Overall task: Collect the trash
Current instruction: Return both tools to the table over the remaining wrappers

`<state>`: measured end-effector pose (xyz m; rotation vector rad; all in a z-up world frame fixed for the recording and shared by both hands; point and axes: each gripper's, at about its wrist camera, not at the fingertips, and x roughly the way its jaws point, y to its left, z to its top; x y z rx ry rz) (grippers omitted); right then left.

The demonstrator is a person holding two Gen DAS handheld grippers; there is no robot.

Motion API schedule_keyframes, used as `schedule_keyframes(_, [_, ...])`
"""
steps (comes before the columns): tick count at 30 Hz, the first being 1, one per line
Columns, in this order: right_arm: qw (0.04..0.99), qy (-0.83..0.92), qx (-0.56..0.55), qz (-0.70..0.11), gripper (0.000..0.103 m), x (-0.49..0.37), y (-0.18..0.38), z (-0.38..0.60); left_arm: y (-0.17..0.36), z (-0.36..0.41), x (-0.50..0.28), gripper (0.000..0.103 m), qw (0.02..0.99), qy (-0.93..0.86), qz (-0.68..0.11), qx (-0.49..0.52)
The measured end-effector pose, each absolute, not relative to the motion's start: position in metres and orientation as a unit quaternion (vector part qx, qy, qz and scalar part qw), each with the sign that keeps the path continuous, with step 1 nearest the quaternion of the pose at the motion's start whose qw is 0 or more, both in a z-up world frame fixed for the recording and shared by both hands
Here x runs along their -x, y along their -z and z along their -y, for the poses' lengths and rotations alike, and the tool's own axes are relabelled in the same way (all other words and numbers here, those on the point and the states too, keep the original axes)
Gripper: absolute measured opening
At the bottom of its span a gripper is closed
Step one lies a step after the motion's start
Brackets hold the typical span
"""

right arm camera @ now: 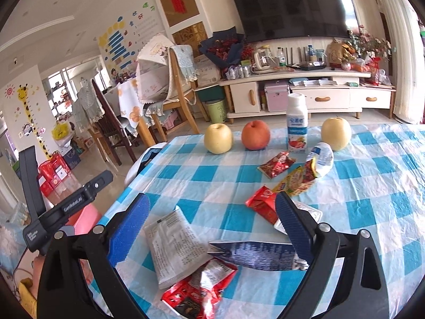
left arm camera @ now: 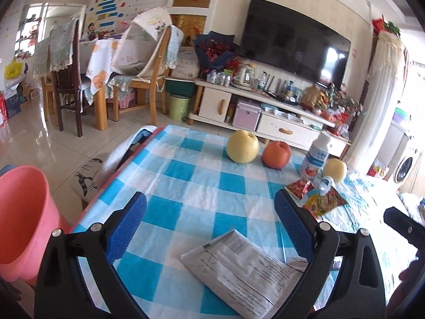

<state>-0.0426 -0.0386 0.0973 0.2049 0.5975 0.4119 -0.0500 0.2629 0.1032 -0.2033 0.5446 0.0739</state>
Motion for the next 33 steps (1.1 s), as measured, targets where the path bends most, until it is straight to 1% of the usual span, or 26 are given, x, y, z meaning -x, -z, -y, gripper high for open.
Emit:
schedule_keyframes(12, [0.92,-0.133,-0.161,-0.33,0.094,0.003,-0.07,0.117,-0.091,-0.211,0.039,0.097,0.951,0.037,-0.303,0.052])
schedule_keyframes(18, [0.908,-0.096,-0.199,-0.357,0.094,-0.042,-0.047,0.159,-0.087,-0.203,0.032,0.097,0.945,0.058,-0.319,0.054])
schedule_keyframes(22, [0.897,-0.095,-0.212,-0.377,0.094,-0.075,-0.028,0.169,-0.086,-0.199,0.03,0.097,0.943,0.064,-0.322,0.049])
schedule_keyframes(24, [0.896,-0.104,-0.208,-0.379,0.091,-0.087,-0.023,0.168,-0.086,-0.198,0.029,0.097,0.943,0.068,-0.322,0.05])
schedule_keyframes(25, [0.894,-0.11,-0.209,-0.381,0.086,-0.094,-0.021,0.167,-0.086,-0.198,0.029,0.097,0.943,0.069,-0.321,0.05])
schedule_keyframes(29, [0.893,-0.108,-0.209,-0.383,0.083,-0.121,-0.012,0.17,-0.085,-0.195,0.029,0.097,0.943,0.075,-0.322,0.048])
schedule_keyframes(33, [0.892,-0.091,-0.203,-0.393,0.083,-0.152,-0.004,0.174,-0.081,-0.192,0.025,0.097,0.939,0.083,-0.33,0.051])
